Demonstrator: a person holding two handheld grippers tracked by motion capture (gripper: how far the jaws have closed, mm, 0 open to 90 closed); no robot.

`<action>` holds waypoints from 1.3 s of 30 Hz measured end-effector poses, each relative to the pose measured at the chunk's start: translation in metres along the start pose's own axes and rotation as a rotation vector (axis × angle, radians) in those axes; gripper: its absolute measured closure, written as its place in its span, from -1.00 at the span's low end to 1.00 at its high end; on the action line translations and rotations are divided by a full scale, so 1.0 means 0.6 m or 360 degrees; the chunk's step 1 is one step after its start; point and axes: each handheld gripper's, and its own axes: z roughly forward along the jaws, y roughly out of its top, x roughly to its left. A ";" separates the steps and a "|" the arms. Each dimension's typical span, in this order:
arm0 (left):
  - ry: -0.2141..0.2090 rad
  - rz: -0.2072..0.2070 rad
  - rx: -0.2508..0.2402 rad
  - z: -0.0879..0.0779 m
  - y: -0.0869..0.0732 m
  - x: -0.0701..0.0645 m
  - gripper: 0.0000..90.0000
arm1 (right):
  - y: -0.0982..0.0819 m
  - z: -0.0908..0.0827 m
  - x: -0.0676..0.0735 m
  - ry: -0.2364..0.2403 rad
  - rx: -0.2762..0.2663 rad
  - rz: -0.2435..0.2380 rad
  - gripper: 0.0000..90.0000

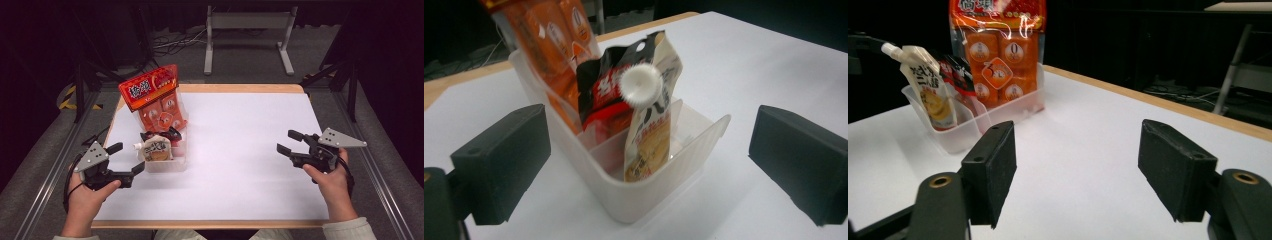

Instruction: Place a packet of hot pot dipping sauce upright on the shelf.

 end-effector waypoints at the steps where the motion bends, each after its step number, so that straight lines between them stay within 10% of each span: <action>1: 0.0000 -0.0003 0.0000 0.001 -0.005 0.001 -0.92 | -0.007 -0.006 -0.001 -0.0010 0.0005 0.0004 -0.30; 23: 0.0025 -0.0097 0.0005 0.054 -0.105 -0.001 -0.96 | -0.117 -0.050 -0.020 -0.0219 0.0085 0.0062 -0.34; 30: 0.0033 -0.0073 0.0017 0.065 -0.113 -0.007 -0.95 | -0.157 -0.042 -0.008 -0.0203 0.0012 0.0205 -0.27; 39: 0.0042 -0.0087 0.0047 0.066 -0.120 -0.004 -0.95 | -0.161 -0.037 -0.004 -0.0217 0.0065 0.0167 -0.33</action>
